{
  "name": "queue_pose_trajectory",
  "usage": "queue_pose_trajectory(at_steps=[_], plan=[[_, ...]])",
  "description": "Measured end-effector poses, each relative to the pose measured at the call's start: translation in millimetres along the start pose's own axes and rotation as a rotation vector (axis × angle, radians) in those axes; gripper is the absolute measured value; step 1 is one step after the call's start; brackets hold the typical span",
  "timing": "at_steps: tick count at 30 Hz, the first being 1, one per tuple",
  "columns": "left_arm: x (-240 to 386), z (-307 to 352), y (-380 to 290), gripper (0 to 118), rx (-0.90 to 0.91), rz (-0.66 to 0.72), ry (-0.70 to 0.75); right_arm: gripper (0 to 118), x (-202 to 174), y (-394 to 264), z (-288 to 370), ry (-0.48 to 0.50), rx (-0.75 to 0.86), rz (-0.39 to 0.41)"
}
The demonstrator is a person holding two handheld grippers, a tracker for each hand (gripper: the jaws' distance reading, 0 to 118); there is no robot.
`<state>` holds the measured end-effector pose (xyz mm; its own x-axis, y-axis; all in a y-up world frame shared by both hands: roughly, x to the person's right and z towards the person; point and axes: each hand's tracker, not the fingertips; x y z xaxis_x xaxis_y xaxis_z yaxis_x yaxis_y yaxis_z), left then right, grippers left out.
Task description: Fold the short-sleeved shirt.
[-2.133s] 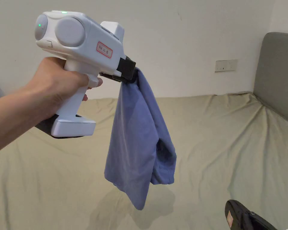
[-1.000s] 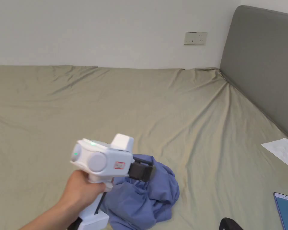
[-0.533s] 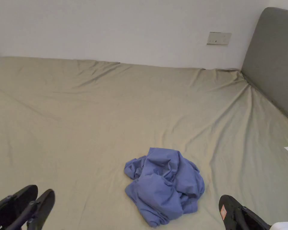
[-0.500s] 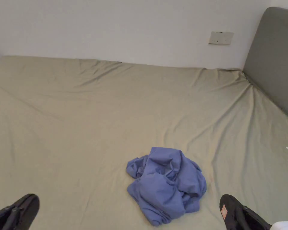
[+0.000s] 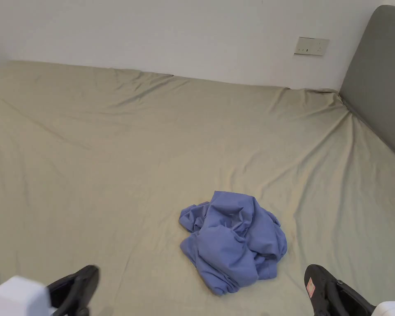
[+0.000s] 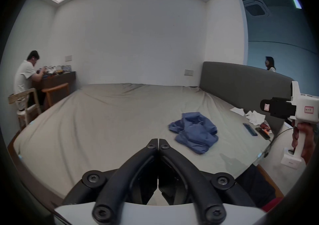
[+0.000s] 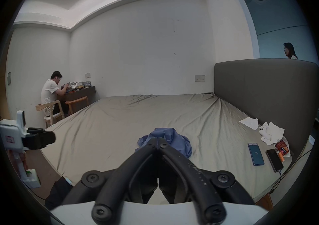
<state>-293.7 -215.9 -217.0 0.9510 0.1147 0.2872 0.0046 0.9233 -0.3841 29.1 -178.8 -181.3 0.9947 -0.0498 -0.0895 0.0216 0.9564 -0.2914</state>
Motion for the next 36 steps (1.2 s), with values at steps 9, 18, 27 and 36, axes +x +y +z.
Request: queue_pose_trajectory(at_steps=[9,18,27,36], plan=[[79.9,-181.3,-21.6,107,-0.350,0.097,-0.206,1,15.3,-5.3,6.0,-0.002,-0.027,-0.037],[119.9,-263.0,-84.1,76,-0.510,-0.087,-0.039,1,37.5,-8.4,14.2,-0.019,-0.041,-0.053],[96.0,-237.2,-64.8,16,-0.428,-0.026,-0.053,1,65.8,-7.9,-3.0,-0.054,-0.072,-0.058],[55.4,-179.5,-41.5,16,-0.336,-0.044,-0.032,2,120.9,33.2,-152.4,0.073,-0.208,-0.150]])
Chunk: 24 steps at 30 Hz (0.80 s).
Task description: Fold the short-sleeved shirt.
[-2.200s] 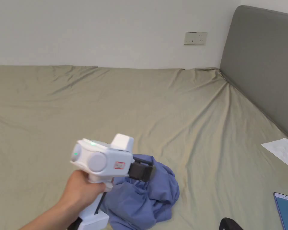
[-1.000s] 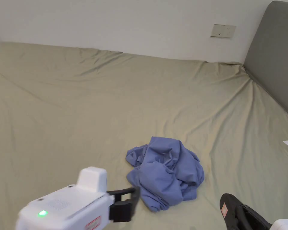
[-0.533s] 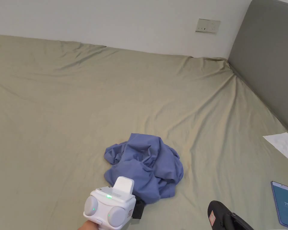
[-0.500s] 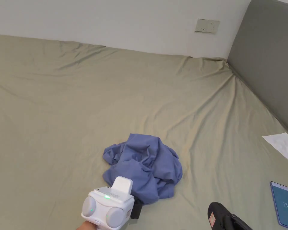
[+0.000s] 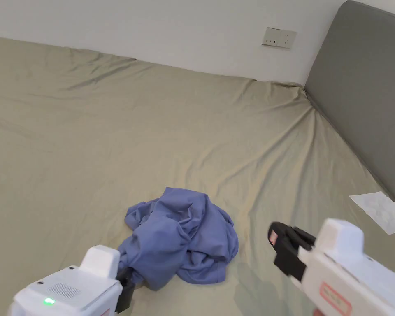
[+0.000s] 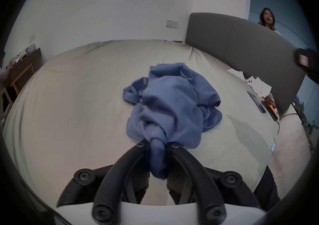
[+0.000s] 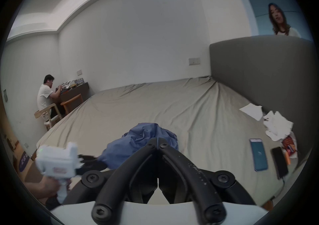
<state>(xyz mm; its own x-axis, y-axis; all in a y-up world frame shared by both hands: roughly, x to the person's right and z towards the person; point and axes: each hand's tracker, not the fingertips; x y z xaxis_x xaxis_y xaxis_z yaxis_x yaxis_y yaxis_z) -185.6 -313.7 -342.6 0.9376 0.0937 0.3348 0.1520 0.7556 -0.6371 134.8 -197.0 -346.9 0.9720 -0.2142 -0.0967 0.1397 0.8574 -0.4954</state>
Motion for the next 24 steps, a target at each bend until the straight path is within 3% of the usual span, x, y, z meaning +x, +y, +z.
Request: queue_pose_trajectory(at_steps=[2,3,5,6,7,9,14,15,17,18,22,24], plan=[[-6.0,9.9,-2.5,16,0.008,0.000,0.002,6,20.0,16.8,-61.6,0.035,-0.120,-0.047],[-8.6,14.7,-3.7,16,0.012,0.000,0.005,17,27.7,22.7,-91.0,0.035,-0.163,-0.084],[-12.8,19.2,-6.0,16,0.021,-0.001,0.011,41,37.5,30.1,-156.1,-0.013,-0.320,-0.071],[-14.8,21.5,-7.0,16,0.021,0.000,0.010,59,45.5,29.3,-188.2,-0.058,-0.349,-0.071],[-15.7,23.5,-8.0,16,0.023,0.002,0.013,65,47.5,28.5,-211.8,-0.088,-0.389,-0.035],[-17.2,26.1,-7.4,16,0.026,0.006,0.016,63,51.5,25.5,-258.6,-0.143,-0.528,0.027],[-19.2,27.4,-6.6,16,0.033,0.005,0.026,63,66.1,13.1,-303.6,-0.195,-0.615,-0.050],[-21.0,27.3,-6.5,16,0.034,0.012,0.024,58,66.4,12.3,-306.9,-0.181,-0.618,-0.050],[-26.0,24.3,-6.1,16,0.031,0.039,0.003,28,65.1,8.8,-311.7,-0.123,-0.630,-0.084],[-28.1,22.9,-6.0,16,0.029,0.042,0.006,21,59.3,7.1,-310.9,-0.150,-0.635,-0.101],[-41.9,22.2,-2.1,16,0.032,0.076,0.006,7,65.9,11.8,-306.8,-0.170,-0.607,-0.154],[-49.2,28.6,0.0,16,0.045,0.078,0.019,7,68.5,21.2,-294.0,-0.141,-0.578,-0.126]])
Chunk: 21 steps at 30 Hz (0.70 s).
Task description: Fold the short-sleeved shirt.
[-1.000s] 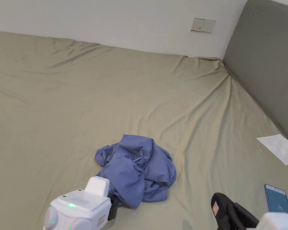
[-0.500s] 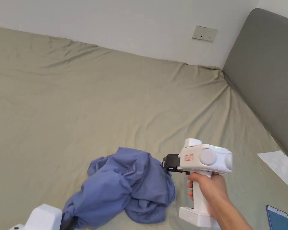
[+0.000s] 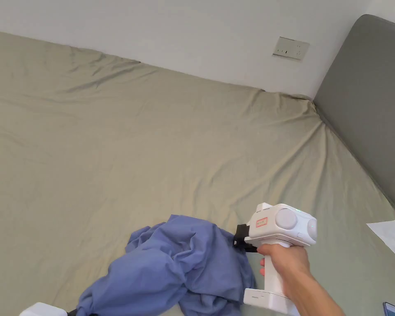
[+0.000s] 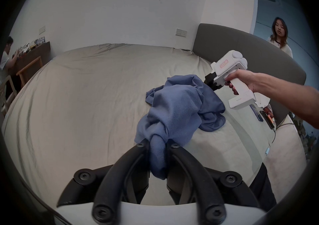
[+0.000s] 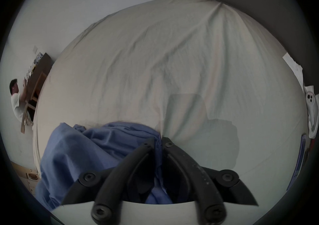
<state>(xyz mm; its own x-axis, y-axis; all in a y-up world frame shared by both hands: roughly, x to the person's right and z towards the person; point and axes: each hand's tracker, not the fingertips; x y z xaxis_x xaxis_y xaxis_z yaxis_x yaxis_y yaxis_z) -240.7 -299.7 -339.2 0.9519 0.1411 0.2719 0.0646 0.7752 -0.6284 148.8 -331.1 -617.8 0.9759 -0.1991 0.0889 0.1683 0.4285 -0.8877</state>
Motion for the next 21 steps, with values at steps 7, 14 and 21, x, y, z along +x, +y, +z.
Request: queue_pose_trajectory(at_steps=[7,14,21], plan=[[-33.4,29.5,20.8,16,0.082,0.000,0.078,6,-11.9,-13.4,100.5,0.067,0.206,0.116],[-83.1,79.2,54.9,16,0.200,0.000,0.207,6,-30.3,-35.5,215.4,0.105,0.382,0.252],[-122.6,124.0,90.7,16,0.291,-0.045,0.347,6,-44.4,-55.2,303.6,0.057,0.545,0.315]])
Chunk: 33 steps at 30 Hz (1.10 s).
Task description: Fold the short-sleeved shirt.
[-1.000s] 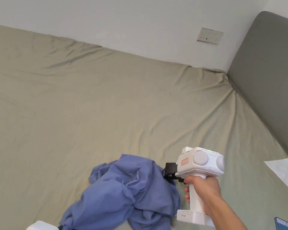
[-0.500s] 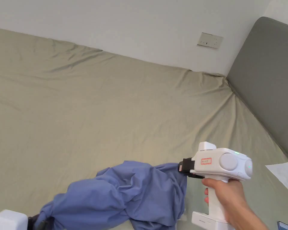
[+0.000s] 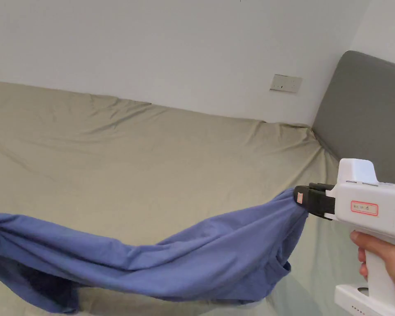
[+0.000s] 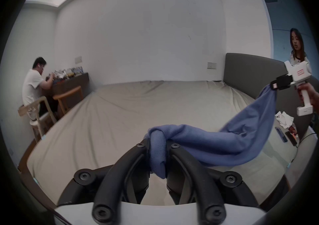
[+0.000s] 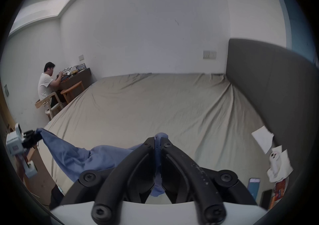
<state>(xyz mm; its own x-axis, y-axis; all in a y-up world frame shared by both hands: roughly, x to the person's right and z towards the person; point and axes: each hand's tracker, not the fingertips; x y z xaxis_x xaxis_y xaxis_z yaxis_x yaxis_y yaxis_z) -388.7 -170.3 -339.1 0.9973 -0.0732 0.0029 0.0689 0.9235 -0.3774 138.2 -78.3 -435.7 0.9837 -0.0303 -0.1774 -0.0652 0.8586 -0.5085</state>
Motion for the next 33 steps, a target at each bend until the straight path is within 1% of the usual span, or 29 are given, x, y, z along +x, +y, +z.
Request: queue_pose_trajectory(at_steps=[3,6,9,12,18,22,27,33], plan=[[-16.8,4.1,15.5,16,0.025,0.015,0.027,6,-6.9,9.9,22.2,-0.068,0.044,0.023],[-24.9,7.3,27.0,16,0.039,0.003,0.041,6,-5.0,18.2,35.4,-0.067,0.072,0.024],[-26.8,7.4,35.6,16,0.048,-0.012,0.049,6,-12.3,24.3,45.1,-0.069,0.080,0.026],[-24.7,4.7,39.2,16,0.052,-0.026,0.043,6,-21.6,27.4,52.1,-0.083,0.107,0.058],[-24.6,-5.4,49.4,16,0.039,-0.030,0.029,6,-24.4,36.1,55.9,-0.100,0.117,0.061],[-25.0,-13.8,60.6,16,0.030,-0.041,0.020,6,-20.9,44.5,54.0,-0.104,0.123,0.048],[-22.1,-31.5,89.7,16,0.030,-0.061,0.011,6,-18.9,65.9,46.1,-0.125,0.133,0.048],[-22.7,-57.6,138.9,16,0.028,-0.046,-0.006,6,-14.1,101.6,32.8,-0.153,0.145,0.052]])
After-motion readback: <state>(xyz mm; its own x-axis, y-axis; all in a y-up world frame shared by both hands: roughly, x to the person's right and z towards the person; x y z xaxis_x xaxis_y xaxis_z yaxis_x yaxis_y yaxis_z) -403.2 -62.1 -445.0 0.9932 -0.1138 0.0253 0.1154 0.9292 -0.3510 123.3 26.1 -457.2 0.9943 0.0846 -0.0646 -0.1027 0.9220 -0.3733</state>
